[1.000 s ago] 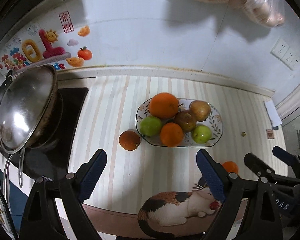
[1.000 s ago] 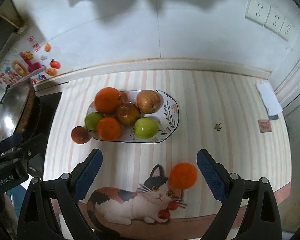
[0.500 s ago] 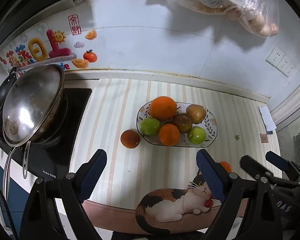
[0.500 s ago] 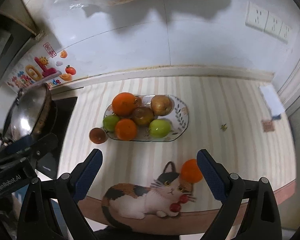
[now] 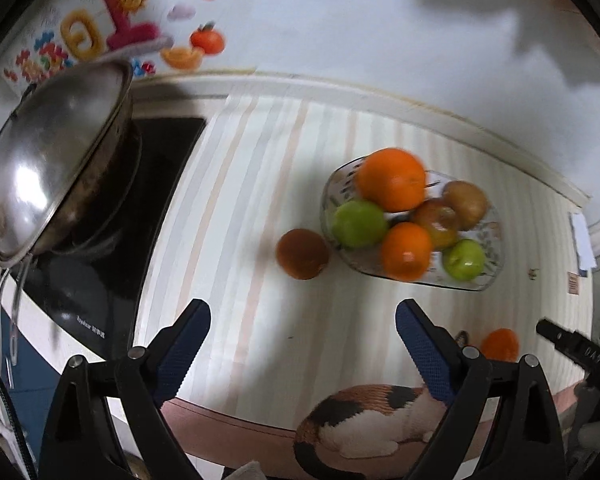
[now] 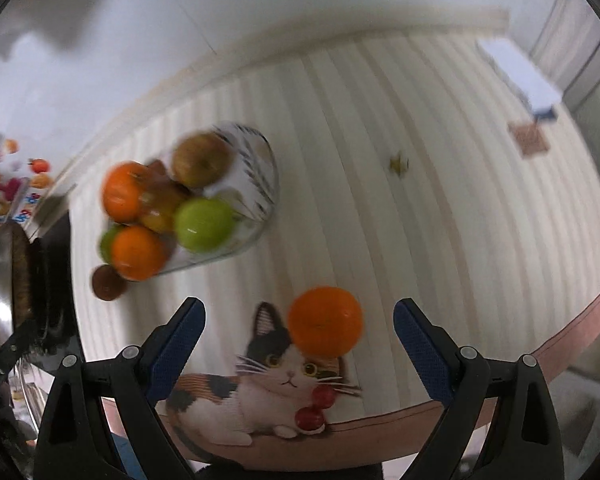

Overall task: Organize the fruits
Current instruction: 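Grasp the dark tangerine with the left tool while the right tool grasps the small orange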

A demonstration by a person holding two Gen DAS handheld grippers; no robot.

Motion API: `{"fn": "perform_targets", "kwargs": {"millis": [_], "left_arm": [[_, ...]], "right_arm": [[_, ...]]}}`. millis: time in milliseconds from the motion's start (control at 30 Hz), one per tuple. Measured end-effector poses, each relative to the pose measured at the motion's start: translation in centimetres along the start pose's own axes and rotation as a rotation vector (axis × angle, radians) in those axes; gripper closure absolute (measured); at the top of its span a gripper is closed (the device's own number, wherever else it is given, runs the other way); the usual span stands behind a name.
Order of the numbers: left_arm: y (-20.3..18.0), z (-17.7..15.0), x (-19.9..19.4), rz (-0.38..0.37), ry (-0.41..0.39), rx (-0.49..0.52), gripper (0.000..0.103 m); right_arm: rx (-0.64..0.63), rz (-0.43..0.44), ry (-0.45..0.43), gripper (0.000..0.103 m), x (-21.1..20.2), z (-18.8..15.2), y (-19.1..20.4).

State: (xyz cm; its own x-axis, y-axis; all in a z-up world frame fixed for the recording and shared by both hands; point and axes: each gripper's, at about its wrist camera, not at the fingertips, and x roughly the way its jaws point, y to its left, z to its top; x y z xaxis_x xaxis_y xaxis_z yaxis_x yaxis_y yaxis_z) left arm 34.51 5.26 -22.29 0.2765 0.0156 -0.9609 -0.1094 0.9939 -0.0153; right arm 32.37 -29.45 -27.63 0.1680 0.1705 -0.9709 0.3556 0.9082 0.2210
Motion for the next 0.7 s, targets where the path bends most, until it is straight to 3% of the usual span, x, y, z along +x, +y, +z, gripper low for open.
{"fn": "perform_targets", "kwargs": {"millis": [233,300,333,400,700], "left_arm": [[3.4,1.0,4.9,0.006,0.127,-0.076,0.008],[3.8,1.4,6.0,0.013,0.148,-0.075,0.008],[3.9,1.7,6.7,0.021,0.161,-0.068,0.008],[3.9,2.2,7.5,0.018,0.175,-0.067,0.008],[2.1,4.6,13.3,-0.012,0.261,0.018,0.008]], "right_arm": [[-0.030,-0.083,0.151,0.006,7.6,-0.7,-0.6],[-0.065,-0.123,0.170,0.017,9.0,-1.1,-0.1],[-0.086,-0.143,0.170,0.034,9.5,-1.3,0.2],[-0.115,-0.180,0.159,0.034,10.0,-1.7,0.7],[-0.223,-0.058,0.171,0.035,10.8,-2.6,5.3]]}}
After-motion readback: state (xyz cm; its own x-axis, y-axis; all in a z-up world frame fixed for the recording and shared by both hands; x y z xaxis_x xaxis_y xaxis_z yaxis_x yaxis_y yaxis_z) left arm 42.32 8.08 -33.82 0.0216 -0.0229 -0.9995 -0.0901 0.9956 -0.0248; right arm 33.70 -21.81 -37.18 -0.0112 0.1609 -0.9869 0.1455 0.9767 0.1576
